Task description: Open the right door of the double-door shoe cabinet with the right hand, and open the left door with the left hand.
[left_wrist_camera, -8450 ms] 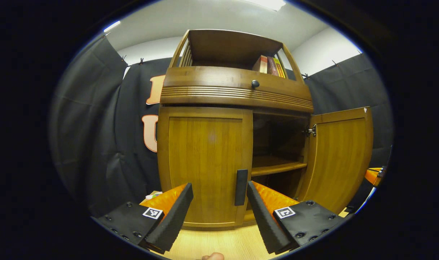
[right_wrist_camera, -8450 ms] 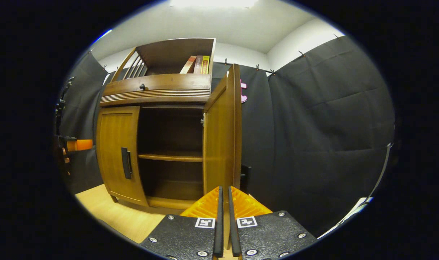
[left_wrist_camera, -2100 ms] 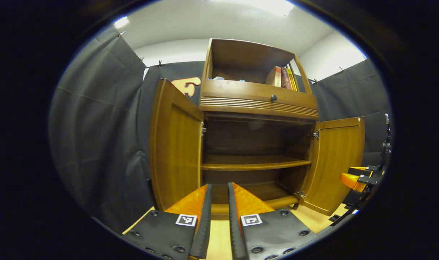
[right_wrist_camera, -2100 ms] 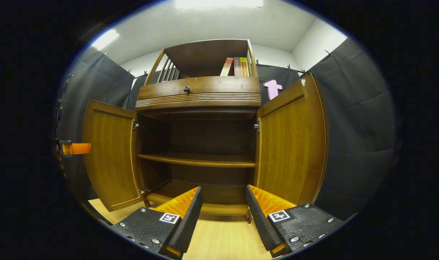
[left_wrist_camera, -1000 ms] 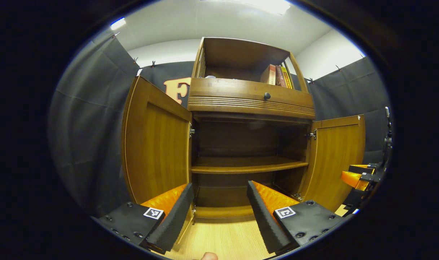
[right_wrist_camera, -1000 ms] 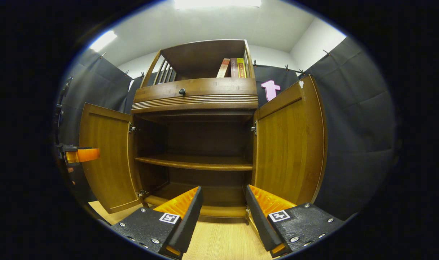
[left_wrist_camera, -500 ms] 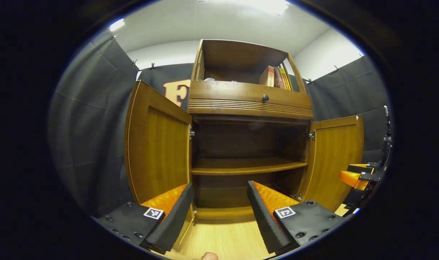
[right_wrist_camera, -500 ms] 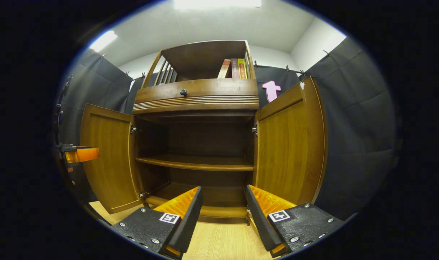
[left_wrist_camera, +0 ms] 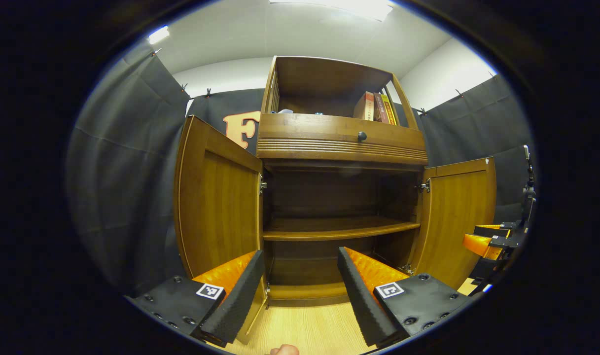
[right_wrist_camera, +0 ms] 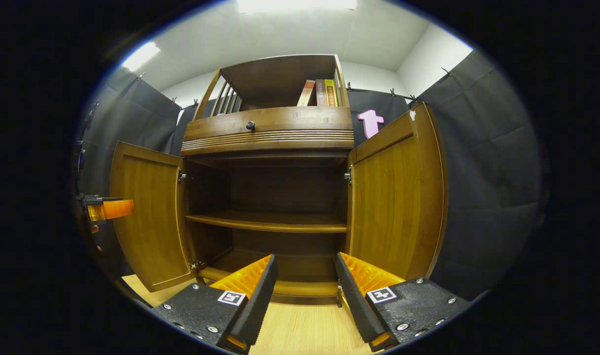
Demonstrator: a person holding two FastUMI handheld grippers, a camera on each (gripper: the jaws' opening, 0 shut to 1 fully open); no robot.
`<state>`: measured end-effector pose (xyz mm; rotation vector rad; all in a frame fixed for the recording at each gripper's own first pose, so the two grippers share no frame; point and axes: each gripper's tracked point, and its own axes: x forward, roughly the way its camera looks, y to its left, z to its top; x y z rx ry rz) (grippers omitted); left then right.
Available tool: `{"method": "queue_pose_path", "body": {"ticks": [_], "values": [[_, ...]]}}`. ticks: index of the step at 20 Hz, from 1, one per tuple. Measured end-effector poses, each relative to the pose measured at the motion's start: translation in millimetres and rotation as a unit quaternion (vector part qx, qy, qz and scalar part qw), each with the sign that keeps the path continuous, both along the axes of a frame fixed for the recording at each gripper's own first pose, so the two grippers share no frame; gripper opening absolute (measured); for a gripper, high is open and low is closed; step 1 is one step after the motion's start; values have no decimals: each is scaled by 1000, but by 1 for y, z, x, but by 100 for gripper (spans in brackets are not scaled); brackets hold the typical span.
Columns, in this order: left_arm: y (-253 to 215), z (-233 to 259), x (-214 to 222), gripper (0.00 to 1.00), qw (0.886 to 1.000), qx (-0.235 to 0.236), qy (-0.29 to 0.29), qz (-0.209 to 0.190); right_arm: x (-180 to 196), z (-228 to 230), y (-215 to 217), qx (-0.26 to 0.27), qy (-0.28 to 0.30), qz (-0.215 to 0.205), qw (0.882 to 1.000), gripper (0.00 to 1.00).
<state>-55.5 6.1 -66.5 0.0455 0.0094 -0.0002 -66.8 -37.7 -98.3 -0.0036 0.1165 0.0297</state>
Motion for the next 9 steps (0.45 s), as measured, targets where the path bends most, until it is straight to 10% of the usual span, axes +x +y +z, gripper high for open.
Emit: {"method": "queue_pose_path", "body": {"ticks": [9], "values": [[5, -2, 0, 96, 1000, -5, 3, 5, -1, -1, -2, 1, 1, -2, 1000, 84]]}}
